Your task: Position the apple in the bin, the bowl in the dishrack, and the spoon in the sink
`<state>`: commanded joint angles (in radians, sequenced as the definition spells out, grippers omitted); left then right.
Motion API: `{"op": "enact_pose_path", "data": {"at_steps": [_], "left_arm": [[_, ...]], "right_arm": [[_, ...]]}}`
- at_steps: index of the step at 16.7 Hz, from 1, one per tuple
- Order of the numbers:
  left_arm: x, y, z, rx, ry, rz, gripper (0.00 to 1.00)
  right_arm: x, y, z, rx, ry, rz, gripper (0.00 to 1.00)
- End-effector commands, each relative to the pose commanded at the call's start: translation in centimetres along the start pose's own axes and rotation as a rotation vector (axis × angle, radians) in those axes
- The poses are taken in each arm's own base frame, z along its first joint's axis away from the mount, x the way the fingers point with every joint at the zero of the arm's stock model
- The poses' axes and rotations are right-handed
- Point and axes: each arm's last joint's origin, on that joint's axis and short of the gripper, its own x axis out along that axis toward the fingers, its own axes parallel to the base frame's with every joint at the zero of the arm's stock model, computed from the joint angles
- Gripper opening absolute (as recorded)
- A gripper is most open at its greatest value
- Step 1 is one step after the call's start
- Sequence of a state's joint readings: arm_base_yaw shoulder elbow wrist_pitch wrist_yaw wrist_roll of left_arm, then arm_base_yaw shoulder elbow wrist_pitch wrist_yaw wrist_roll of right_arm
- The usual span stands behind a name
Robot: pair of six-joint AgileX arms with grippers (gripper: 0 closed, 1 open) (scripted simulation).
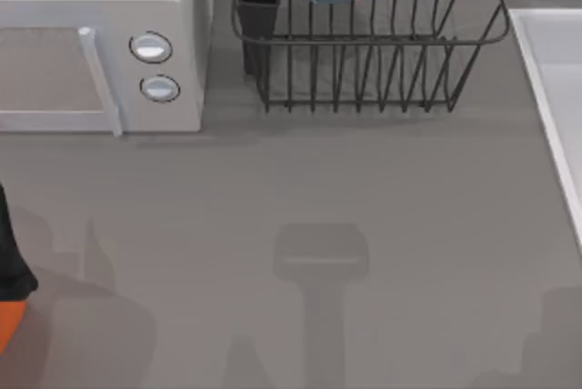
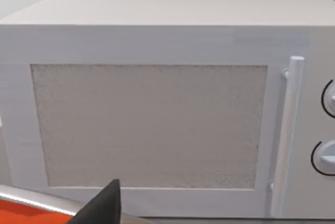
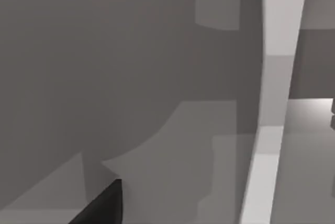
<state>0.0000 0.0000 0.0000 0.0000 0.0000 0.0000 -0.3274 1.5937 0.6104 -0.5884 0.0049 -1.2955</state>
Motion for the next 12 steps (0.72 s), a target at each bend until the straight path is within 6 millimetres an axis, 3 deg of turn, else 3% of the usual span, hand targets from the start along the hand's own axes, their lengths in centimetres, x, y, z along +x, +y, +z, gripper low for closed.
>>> {"op": "enact_pose_path", "data": {"at_steps": [4, 12], "left_arm": [[0.00, 0.00, 0.00, 0.000, 0.000, 0.000, 1.00], [0.00, 0.00, 0.00, 0.000, 0.000, 0.000, 1.00]], "right_arm": [[0.07, 0.02, -0.01, 0.000, 0.000, 0.001, 1.00], [0.07, 0.02, -0.01, 0.000, 0.000, 0.001, 0.40]]}}
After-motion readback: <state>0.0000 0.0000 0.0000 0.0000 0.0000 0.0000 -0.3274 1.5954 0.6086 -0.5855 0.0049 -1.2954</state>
